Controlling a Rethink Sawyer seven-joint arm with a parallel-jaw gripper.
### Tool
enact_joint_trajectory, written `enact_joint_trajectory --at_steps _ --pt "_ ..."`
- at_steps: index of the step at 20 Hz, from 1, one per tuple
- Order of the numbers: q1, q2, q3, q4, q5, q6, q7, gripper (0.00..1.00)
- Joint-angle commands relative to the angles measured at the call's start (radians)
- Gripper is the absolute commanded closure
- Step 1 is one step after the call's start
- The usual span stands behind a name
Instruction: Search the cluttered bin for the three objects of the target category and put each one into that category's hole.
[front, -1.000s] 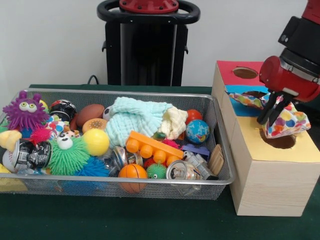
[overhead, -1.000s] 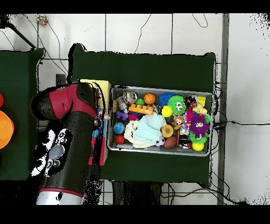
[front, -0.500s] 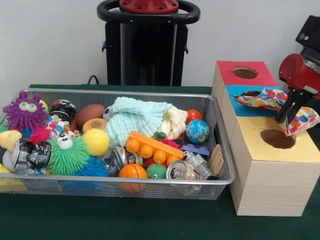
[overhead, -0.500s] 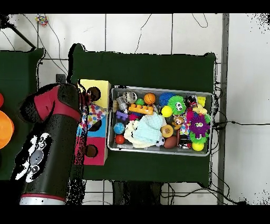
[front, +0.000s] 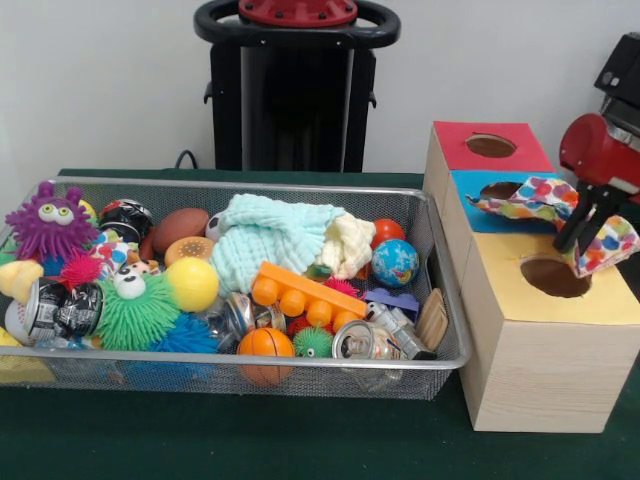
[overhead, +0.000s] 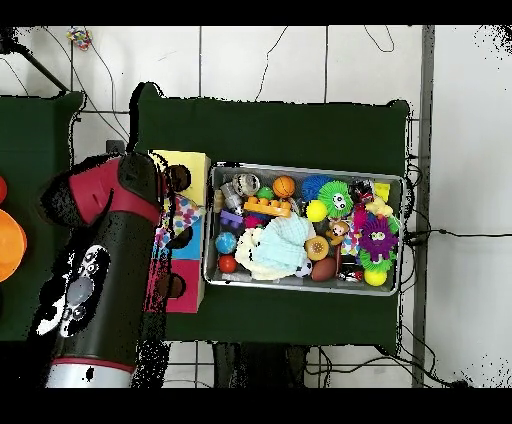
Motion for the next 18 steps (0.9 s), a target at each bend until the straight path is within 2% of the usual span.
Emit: enact_joint_trajectory --at_steps 1,9,12,14,18 --pt "-0.086 0.035 0.117 0.013 0.038 0.133 0.087 1.00" --pt "-0.080 0.025 0.093 0.012 0.019 0.136 0.096 1.00" --pt "-0.070 0.055 0.072 -0.033 0.003 0.153 0.105 1.00" --pt "-0.048 0.104 0.029 -0.094 -0.022 0.144 0.138 1.00" --pt "-0.014 0.137 -0.005 -0.142 -0.010 0.201 0.181 1.00"
